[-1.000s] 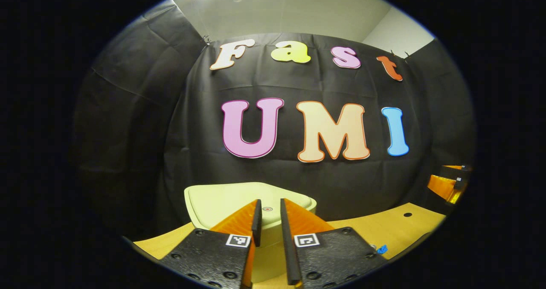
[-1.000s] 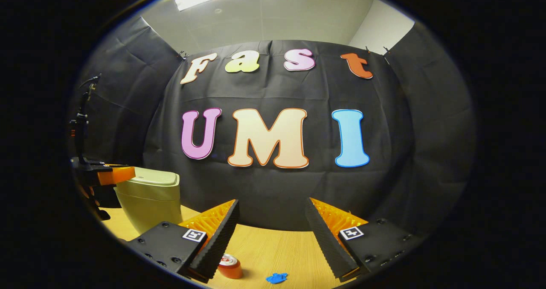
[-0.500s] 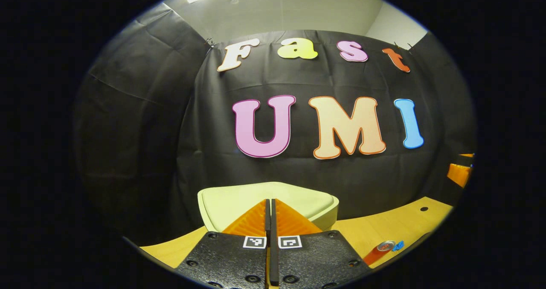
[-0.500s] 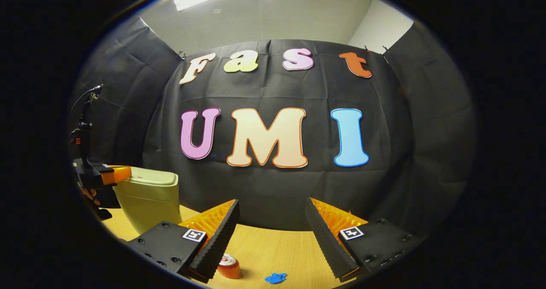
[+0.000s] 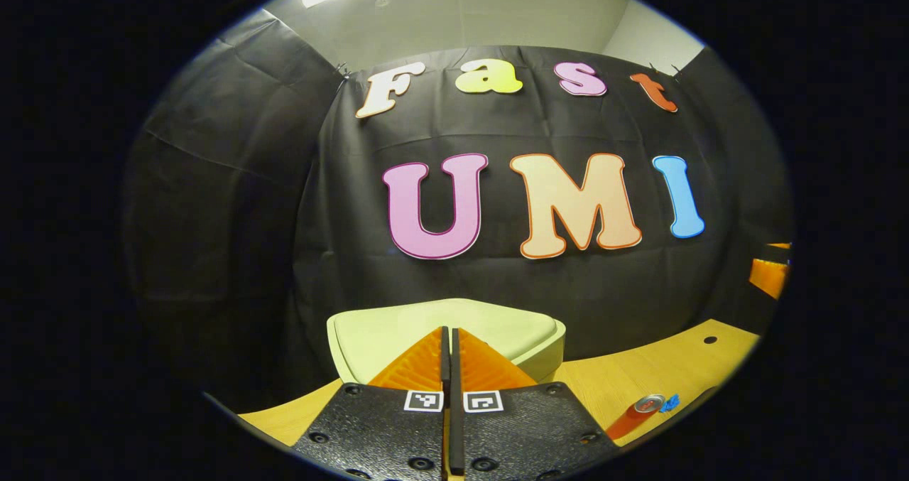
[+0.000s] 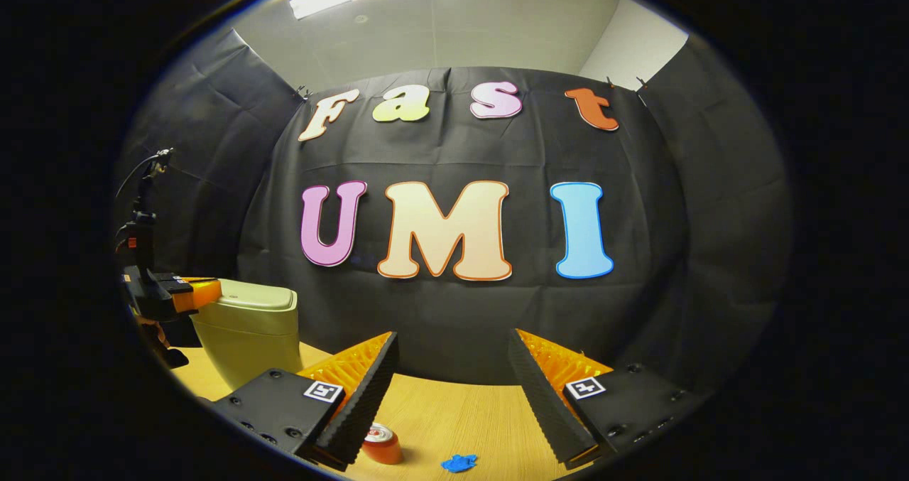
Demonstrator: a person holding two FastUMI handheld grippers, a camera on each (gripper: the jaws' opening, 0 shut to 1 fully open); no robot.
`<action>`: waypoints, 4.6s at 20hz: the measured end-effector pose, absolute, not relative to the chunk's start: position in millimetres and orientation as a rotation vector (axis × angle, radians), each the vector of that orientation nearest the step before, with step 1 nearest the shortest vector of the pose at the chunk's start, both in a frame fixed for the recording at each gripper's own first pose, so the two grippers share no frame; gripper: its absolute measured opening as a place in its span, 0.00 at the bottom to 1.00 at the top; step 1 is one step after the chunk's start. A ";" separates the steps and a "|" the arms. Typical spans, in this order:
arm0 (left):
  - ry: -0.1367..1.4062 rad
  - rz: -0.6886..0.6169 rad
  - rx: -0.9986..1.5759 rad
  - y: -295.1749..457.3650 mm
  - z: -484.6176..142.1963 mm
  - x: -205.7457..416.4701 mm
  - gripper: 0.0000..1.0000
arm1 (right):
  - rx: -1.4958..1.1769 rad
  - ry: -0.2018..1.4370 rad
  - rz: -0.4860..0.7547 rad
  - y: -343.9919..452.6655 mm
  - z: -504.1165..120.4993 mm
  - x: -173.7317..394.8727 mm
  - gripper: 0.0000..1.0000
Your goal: Press the lid of the desktop garbage bin to open it, pick up the crumpled paper on the desktop and throw it into the bin, then pick up the pop can on the desktop and drop it into the bin, and finally close the garbage bin lid.
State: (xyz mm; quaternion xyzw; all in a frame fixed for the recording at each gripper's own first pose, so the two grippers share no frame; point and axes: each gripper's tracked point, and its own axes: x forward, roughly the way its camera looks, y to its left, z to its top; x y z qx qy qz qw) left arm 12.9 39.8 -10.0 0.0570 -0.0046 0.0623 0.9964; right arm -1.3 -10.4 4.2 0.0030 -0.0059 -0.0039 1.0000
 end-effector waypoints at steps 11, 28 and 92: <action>0.005 0.100 0.123 37.9 -12.0 9.1 0.00 | 0.004 -0.009 -0.011 -8.3 2.4 -0.5 0.98; 0.019 0.057 0.127 34.6 -8.5 7.4 0.00 | 0.027 -0.027 -0.014 -20.2 10.6 -2.9 0.98; -0.023 -0.110 0.097 -42.5 0.4 -0.2 0.96 | -0.238 0.960 0.117 -49.9 -278.8 20.2 0.83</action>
